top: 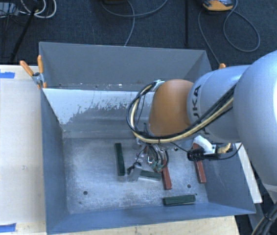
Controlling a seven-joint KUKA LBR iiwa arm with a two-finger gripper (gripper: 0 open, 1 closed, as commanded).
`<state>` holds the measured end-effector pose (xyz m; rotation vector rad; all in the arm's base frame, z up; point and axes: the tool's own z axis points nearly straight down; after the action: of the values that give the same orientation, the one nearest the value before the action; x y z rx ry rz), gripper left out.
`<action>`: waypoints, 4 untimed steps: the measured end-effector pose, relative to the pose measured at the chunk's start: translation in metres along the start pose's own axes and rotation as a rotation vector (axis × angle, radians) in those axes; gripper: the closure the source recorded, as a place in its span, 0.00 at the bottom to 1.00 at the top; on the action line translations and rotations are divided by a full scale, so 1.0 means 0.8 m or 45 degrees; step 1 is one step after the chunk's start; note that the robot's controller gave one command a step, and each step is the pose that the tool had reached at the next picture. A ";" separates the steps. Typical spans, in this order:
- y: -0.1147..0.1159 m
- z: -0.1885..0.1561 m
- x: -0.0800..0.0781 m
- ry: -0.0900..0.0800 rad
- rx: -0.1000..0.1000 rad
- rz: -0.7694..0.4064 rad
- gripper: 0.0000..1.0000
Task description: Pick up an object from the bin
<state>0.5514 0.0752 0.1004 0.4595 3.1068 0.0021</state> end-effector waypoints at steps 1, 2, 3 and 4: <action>-0.011 0.002 0.014 0.005 0.003 0.191 0.00; -0.018 0.037 0.014 -0.003 -0.001 0.495 0.00; -0.018 0.037 0.013 -0.001 0.000 0.493 0.00; -0.018 0.037 0.013 0.000 0.001 0.492 1.00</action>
Offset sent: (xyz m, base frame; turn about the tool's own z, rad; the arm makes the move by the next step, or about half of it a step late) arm -0.0130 -0.0051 -0.0004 0.1515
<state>0.5371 0.0646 0.0708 1.0481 2.9611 0.0007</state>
